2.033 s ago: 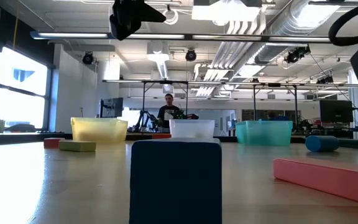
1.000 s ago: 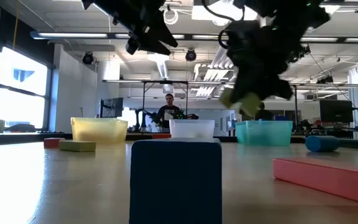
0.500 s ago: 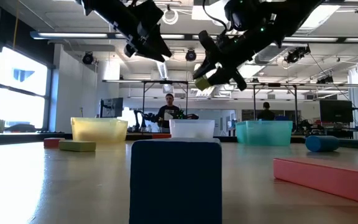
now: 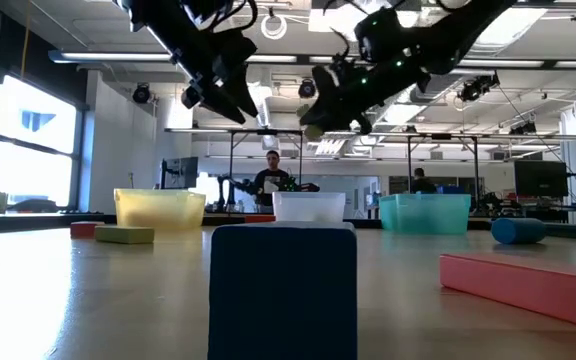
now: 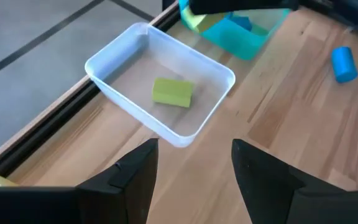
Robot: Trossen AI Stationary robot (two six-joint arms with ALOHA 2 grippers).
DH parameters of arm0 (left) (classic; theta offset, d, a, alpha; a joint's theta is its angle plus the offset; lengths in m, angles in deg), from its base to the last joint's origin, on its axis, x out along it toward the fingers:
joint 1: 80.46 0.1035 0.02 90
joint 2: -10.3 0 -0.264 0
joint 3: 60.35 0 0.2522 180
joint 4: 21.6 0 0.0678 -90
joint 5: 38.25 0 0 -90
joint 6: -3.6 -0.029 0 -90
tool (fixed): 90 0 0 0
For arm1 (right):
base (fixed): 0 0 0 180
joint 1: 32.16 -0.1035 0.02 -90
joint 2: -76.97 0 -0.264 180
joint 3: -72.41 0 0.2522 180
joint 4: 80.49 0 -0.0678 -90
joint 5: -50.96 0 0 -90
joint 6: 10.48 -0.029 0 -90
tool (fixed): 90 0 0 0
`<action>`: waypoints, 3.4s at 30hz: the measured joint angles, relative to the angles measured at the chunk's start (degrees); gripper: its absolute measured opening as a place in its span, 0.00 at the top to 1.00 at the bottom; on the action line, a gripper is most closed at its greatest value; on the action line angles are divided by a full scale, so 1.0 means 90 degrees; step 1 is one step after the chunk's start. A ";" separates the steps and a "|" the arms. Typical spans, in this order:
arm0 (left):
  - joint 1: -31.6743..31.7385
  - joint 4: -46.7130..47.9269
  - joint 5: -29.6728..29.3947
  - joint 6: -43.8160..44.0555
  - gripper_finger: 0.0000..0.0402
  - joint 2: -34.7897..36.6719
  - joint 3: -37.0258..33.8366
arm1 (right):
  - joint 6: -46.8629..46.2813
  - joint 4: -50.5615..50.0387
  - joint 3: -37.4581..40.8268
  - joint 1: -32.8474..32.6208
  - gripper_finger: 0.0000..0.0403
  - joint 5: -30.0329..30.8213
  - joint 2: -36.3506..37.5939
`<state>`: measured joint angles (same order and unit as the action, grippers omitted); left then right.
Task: Sort & place blocks by color
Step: Put the green block into the transparent bin, then put the orange block into the yellow bin
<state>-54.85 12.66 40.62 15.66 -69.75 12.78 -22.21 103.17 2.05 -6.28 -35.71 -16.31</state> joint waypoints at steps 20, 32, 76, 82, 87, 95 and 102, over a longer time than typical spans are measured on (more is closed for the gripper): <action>-0.0338 0.2373 0.1047 0.0986 0.52 0.0002 0.0002 | 0.0307 -0.3717 -0.1918 0.0083 0.75 -0.0097 -0.1660; -0.0920 0.3274 0.1263 0.0553 0.52 0.0010 -0.0405 | -0.0674 -0.3620 -0.1925 0.0081 0.39 0.0076 -0.1647; -0.0988 0.4499 0.0077 0.8069 0.52 0.0010 -0.1287 | 0.2035 -0.5681 -0.4208 -0.0264 0.37 0.0513 -0.1562; -0.0988 0.4387 0.0064 0.8482 0.52 -0.0182 -0.1290 | 0.2371 -0.5680 -0.4209 -0.0264 0.37 0.0509 -0.1562; -0.0988 0.4380 0.0089 0.8796 0.52 -0.0544 -0.1297 | 0.2529 -0.5680 -0.4208 -0.0264 0.37 0.0368 -0.1562; -0.0988 0.4342 0.0122 0.8979 0.52 -0.1154 -0.1297 | 0.2746 -0.5680 -0.4208 -0.0264 0.37 0.0248 -0.1562; -0.0954 0.4009 0.0164 0.8903 0.52 -0.1624 -0.1325 | 0.2762 -0.5677 -0.4208 -0.0260 0.37 0.0250 -0.1562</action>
<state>-63.44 48.74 42.09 95.78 -84.37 0.86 2.64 52.08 -35.82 -8.62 -33.46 -30.38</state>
